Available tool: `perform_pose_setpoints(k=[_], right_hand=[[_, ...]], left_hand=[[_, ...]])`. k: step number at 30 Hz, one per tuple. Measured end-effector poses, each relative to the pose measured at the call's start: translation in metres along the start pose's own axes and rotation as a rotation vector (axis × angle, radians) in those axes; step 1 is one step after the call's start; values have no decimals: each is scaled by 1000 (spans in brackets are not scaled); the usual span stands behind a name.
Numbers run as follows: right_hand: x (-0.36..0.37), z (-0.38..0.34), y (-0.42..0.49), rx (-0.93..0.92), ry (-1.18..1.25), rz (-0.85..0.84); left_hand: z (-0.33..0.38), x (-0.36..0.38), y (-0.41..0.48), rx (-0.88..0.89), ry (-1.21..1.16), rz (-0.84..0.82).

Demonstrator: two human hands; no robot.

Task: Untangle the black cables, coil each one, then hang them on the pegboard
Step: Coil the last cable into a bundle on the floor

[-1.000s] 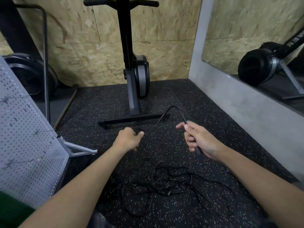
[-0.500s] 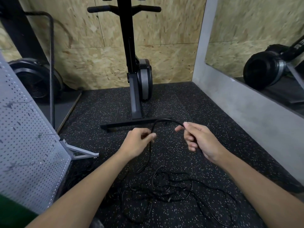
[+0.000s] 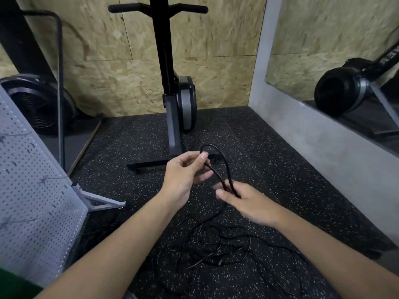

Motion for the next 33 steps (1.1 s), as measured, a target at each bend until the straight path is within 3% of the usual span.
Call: perform_pose_setpoints(k=[6,11,17,19,23,25,29,33], right_hand=[[7,6,11,72,257,4],[4,-2,13,-26,158,58],[15,-4,9,-33,565,-58],[6,-3,8,-28,675,22],[-20,2,2,-87,953,168],[-25,8,0,-90,1001,171],[-28,27,-4,-52,1025,194],[-41,42,-9,-2,853,334]], left_hand=[[-3,-1,-3,-39,-10,-55],[-7,-8,-5,-22,43,-47],[-11,-4,-6,-32,142,-72],[-24,-2,-8,-132,284,-185],[-70,12,-33,-415,674,-632],[-84,18,-44,-450,816,-744],[-91,14,-38,-346,1103,-713],[-81,13,-32,-296,1215,-655]])
Point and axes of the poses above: each hand's wrist, its own y-axis towards the middle knuckle, its own x-axis out of the palm, z = x × y, the point moved 7 cm from there along y, towards the middle knuckle, and after that the axes turned 11 degrees about -z, right-handed, at the moved point
